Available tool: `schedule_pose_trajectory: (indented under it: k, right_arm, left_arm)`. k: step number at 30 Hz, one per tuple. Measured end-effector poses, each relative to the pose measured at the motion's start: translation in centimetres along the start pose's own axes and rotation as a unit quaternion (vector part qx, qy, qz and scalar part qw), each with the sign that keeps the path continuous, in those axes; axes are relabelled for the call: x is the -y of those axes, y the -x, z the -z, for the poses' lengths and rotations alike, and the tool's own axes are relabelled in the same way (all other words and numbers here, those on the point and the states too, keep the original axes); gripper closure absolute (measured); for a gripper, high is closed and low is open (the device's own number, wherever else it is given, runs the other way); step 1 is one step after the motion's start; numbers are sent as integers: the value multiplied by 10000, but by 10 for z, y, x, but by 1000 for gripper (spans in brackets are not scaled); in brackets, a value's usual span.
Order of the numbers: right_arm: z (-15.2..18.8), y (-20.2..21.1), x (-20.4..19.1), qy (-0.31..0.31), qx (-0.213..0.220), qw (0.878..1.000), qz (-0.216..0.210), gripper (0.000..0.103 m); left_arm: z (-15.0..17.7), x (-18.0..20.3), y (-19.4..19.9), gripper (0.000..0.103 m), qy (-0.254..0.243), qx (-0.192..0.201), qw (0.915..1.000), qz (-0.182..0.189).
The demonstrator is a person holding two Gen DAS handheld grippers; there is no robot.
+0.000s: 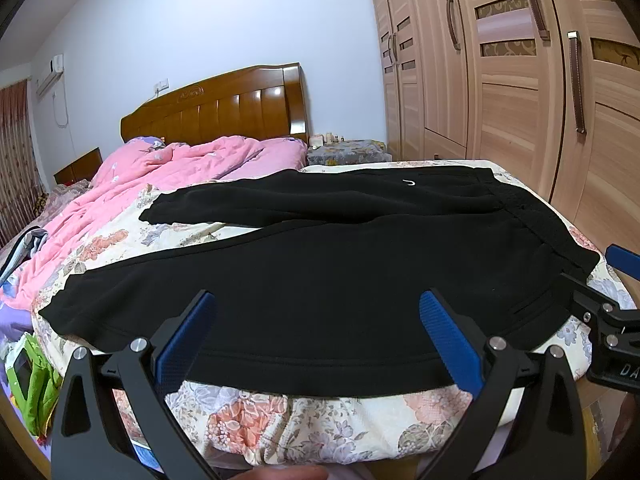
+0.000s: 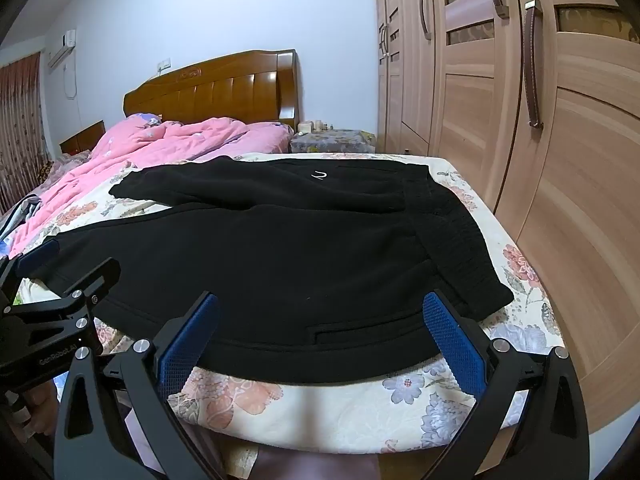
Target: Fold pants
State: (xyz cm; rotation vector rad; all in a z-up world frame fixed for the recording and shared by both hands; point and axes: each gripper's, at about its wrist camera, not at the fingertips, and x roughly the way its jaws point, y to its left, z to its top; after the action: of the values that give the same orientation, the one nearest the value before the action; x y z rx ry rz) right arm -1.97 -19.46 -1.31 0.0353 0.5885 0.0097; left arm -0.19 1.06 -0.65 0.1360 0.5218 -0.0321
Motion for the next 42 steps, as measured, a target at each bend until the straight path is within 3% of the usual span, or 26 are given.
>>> schedule_pose_trajectory:
  k: [42]
  right_arm:
    - [8, -3, -5, 6, 44, 9999, -104, 4]
  left_arm:
    - [4, -5, -1, 1, -16, -65, 10000, 5]
